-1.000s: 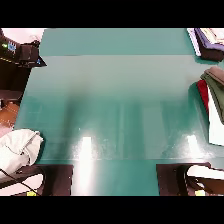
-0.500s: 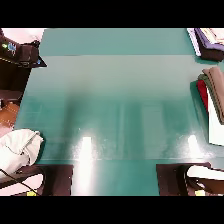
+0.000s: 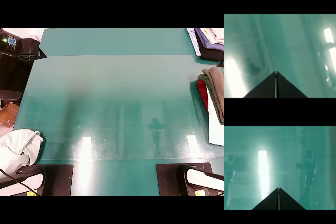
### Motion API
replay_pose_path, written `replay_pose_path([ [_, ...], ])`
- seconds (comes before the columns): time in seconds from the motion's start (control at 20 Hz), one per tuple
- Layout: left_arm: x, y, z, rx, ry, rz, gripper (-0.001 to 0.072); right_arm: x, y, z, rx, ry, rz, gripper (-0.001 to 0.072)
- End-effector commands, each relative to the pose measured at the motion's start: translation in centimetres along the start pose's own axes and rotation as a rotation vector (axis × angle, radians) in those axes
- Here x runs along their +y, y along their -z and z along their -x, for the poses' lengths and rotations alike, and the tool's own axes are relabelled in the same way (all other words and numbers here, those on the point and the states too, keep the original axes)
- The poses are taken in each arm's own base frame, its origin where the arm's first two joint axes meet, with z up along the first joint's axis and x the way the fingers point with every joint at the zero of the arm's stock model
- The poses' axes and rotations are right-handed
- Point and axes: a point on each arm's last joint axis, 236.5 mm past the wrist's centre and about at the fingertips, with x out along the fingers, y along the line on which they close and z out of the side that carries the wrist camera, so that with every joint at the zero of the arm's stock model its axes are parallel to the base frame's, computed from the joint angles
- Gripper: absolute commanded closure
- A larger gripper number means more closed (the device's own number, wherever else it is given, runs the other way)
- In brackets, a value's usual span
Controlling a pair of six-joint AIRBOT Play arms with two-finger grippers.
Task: Fold the shirts.
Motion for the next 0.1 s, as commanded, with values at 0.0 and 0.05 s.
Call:
replay_pose_path([
  [0.0, 0.2, -1.2, 0.04, -0.051, -0.008, 0.001, 0.0675, 6.23, 0.63, -0.22, -0.011, -0.085, 0.143, 0.0696],
  [0.05, 0.22, -1.35, 0.05, -0.057, -0.008, 0.001, 0.0675, 7.1, 0.94, -0.39, -0.002, -0.095, 0.164, 0.0696],
])
